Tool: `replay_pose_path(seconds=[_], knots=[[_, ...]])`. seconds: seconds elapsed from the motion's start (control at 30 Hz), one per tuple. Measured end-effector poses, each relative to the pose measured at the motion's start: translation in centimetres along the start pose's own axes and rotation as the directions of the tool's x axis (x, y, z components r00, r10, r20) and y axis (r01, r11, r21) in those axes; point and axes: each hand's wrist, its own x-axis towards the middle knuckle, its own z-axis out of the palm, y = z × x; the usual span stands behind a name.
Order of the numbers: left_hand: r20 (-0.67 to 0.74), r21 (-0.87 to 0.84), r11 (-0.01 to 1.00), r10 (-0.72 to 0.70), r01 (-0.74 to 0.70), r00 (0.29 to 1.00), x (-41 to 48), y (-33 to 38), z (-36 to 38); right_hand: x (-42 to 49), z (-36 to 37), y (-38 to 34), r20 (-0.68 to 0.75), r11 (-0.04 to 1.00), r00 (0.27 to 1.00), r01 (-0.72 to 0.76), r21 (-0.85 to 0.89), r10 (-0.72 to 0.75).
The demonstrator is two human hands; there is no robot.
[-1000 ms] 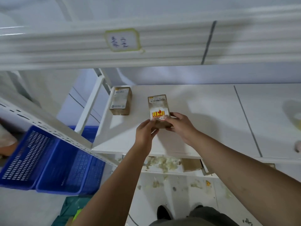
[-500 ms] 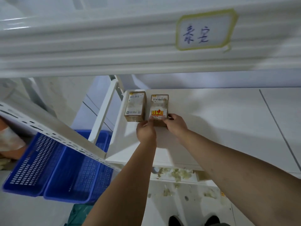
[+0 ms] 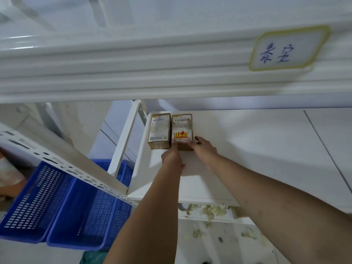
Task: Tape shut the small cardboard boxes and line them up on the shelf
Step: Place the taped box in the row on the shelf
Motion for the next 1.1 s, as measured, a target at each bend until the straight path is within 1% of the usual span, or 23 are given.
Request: replay_pose_path(seconds=[0.07, 0.13, 0.2, 0.23, 0.3, 0.4, 0.5, 0.6, 0.7, 0.83, 0.97, 1.1], knots=[[0.011, 0.006, 1.000, 0.015, -0.015, 1.000, -0.3, -0.3, 0.0, -0.7, -1.0, 0.8, 0.027, 0.981, 1.000, -0.016, 0.192, 0.011], [0.000, 0.019, 0.998, 0.065, -0.065, 0.998, -1.4, -0.9, 0.2, -2.2, -2.7, 2.1, 0.027, 0.948, 0.999, -0.027, 0.317, 0.020], [-0.013, 0.046, 0.985, 0.169, -0.168, 0.986, -3.5, -2.2, 1.0, -4.0, -5.1, 3.7, 0.009, 0.914, 1.000, -0.011, 0.404, 0.008], [0.014, 0.047, 0.969, 0.241, -0.241, 0.970, -4.8, -2.9, 1.7, -4.9, -6.6, 4.6, -0.003, 0.896, 1.000, 0.007, 0.443, -0.006], [0.156, 0.038, 0.923, 0.372, -0.382, 0.915, -8.0, -4.4, 3.9, -6.9, -10.2, 6.5, -0.037, 0.868, 0.998, 0.059, 0.493, -0.047], [0.414, 0.048, 0.843, 0.471, -0.536, 0.779, -13.4, -6.1, 8.2, -10.4, -16.2, 9.0, -0.119, 0.847, 0.988, 0.148, 0.510, -0.101], [0.598, 0.004, 0.790, 0.489, -0.613, 0.635, -18.7, -7.8, 12.9, -14.3, -22.2, 11.4, -0.219, 0.826, 0.967, 0.226, 0.516, -0.128], [0.686, -0.004, 0.763, 0.472, -0.646, 0.553, -23.9, -9.9, 17.7, -18.0, -27.9, 14.2, -0.323, 0.808, 0.939, 0.282, 0.518, -0.120], [0.740, -0.028, 0.744, 0.465, -0.668, 0.487, -28.8, -12.7, 22.1, -21.4, -33.4, 17.4, -0.413, 0.785, 0.907, 0.317, 0.533, -0.086], [0.777, -0.051, 0.735, 0.455, -0.676, 0.436, -35.0, -17.3, 28.0, -25.6, -40.3, 22.5, -0.485, 0.772, 0.874, 0.334, 0.542, -0.037], [0.811, -0.047, 0.737, 0.423, -0.674, 0.405, -40.3, -22.4, 34.1, -29.5, -47.5, 27.9, -0.504, 0.778, 0.864, 0.321, 0.539, -0.007], [0.820, -0.046, 0.740, 0.412, -0.671, 0.398, -44.3, -27.2, 39.9, -32.2, -54.9, 32.2, -0.518, 0.794, 0.855, 0.300, 0.529, 0.022]])
